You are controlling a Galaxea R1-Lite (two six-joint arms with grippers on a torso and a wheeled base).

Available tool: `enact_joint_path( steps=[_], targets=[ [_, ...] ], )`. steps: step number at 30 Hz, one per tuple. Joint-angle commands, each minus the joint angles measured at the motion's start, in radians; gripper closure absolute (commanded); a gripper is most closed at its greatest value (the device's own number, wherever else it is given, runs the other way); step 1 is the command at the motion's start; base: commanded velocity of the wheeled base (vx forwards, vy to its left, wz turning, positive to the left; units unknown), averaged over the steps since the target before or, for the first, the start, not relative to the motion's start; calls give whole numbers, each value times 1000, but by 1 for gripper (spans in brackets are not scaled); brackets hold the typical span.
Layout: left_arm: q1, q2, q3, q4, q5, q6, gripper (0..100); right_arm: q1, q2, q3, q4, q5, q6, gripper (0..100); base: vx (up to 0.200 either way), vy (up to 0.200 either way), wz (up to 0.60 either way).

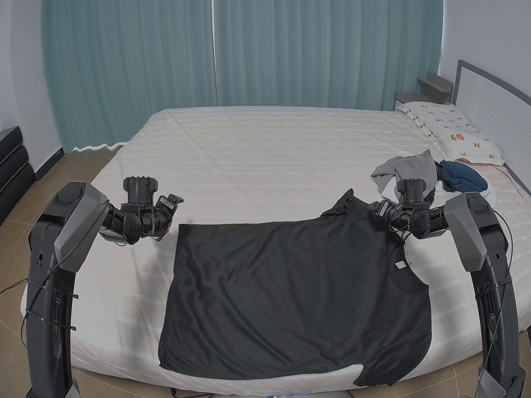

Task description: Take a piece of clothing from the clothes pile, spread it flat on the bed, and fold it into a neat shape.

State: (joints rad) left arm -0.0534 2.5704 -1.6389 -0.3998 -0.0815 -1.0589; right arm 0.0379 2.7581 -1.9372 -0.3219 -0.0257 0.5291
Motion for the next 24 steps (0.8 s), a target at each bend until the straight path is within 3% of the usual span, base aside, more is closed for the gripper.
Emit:
enact_joint_path(
  steps=[1,4,5,16,24],
  targets=[
    [-2,2,2,1,0,0,0,-4,34,-29,-3,-2,0,0,0,0,0],
    [-2,2,2,2,0,0,0,-4,40,-39,-3,-2,0,0,0,0,0],
    [-2,2,4,2,0,0,0,-4,41,-39,-3,-2,0,100,0,0,0],
    [-36,34,-1,2,5,112,0,-10,35,-42,-52,-8,9,100,0,0,0],
    [-51,56,-29,2,12,125,0,-9,34,-42,-60,-10,11,100,0,0,0]
  ],
)
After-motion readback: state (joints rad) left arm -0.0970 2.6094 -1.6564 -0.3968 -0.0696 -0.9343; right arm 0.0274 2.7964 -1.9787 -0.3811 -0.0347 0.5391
